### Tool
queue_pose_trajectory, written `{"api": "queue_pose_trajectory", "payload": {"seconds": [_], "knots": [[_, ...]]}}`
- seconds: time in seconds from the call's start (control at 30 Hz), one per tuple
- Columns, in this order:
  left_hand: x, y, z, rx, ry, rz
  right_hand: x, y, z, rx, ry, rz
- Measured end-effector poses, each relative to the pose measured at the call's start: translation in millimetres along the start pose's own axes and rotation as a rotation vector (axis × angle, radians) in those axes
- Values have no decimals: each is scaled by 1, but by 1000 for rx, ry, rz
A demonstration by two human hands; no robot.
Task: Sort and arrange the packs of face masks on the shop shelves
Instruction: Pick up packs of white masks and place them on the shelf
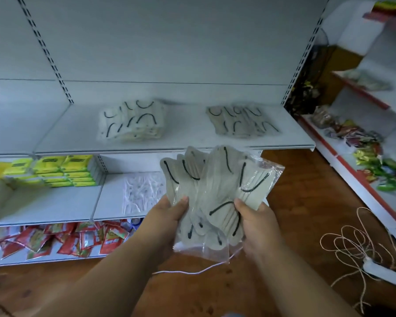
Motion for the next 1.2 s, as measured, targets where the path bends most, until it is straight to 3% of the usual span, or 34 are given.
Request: {"api": "queue_pose_trajectory", "payload": {"seconds": [0.13, 0.33, 0.67, 0.77, 0.87, 1.03, 1.2], "knots": [[-6, -37, -14, 19, -30, -11, 22, -22, -7, 126, 5, -33], [-31, -105, -62, -15, 54, -78, 77, -103, 6, 15, -35, 32], [-90, -233, -138, -93, 77, -156, 212, -255, 0, 134, 86, 147], [-94, -271, -135, -257, -151, -133, 228, -300, -3, 143, 345, 190], [-90, -291, -132, -333, -483, -113, 227, -328, -3, 51, 649, 238], [-86, -311, -136, -386, -536, -137, 234, -343, 0, 28, 856, 371], [-87, -313, -140, -436, -1151, -81, 234, -343, 3, -55, 1223, 474]]}}
Point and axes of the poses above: each hand's wrist, its own y-axis away from the middle knuckle, its own z-axis out of the back of the hand, x = y × z, the point moved 3 cm from there along -y, towards the middle knuckle, and after that the axes turned 6 degrees about -z, right-handed, at the moved point
